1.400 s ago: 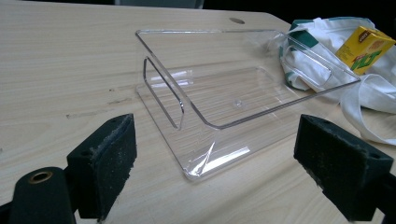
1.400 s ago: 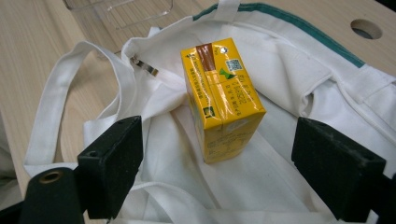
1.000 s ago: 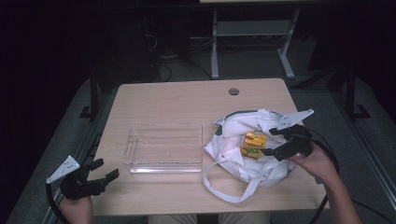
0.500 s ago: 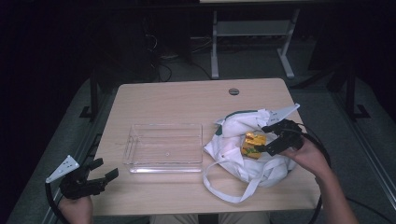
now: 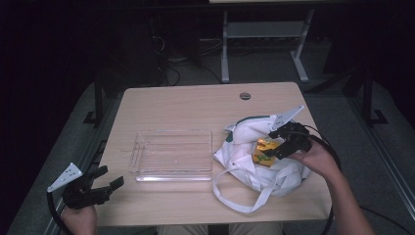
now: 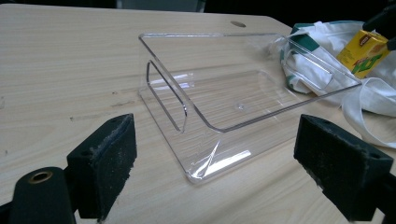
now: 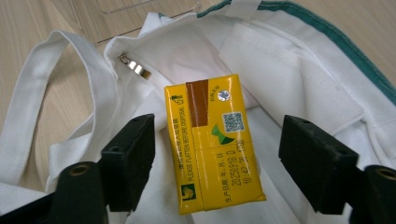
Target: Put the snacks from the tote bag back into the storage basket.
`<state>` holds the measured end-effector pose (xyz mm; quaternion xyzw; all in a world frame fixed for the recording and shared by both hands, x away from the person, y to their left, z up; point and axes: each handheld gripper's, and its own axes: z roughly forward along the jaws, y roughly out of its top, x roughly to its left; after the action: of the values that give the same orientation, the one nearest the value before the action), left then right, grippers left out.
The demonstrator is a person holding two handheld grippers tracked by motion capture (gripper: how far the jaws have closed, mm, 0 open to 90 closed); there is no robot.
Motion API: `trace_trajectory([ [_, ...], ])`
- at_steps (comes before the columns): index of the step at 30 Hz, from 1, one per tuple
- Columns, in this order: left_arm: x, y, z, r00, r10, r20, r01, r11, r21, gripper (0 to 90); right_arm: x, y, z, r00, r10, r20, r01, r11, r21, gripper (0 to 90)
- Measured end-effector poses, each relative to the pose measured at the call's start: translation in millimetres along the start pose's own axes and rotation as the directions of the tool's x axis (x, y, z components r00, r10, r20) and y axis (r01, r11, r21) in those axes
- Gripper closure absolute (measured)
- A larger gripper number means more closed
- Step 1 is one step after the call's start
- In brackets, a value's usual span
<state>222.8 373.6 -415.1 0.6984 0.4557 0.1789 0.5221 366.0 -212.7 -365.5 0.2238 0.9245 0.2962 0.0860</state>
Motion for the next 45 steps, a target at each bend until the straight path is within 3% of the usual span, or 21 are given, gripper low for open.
trace_trajectory([
  [23, 1.8, -0.2, -1.5, 1.0, -0.006, -0.001, 0.006, 1.0, -0.007, 12.7, 1.1, 7.4, 21.2, 0.9984, -0.056, -0.004, 0.056, 0.993, 0.105, 43.2],
  [45, 0.6, 0.0, -1.1, 1.0, -0.006, 0.006, 0.006, 0.9999, -0.015, 12.7, 0.0, 5.9, 23.6, 0.9974, -0.071, -0.012, 0.072, 0.993, 0.092, 45.7],
])
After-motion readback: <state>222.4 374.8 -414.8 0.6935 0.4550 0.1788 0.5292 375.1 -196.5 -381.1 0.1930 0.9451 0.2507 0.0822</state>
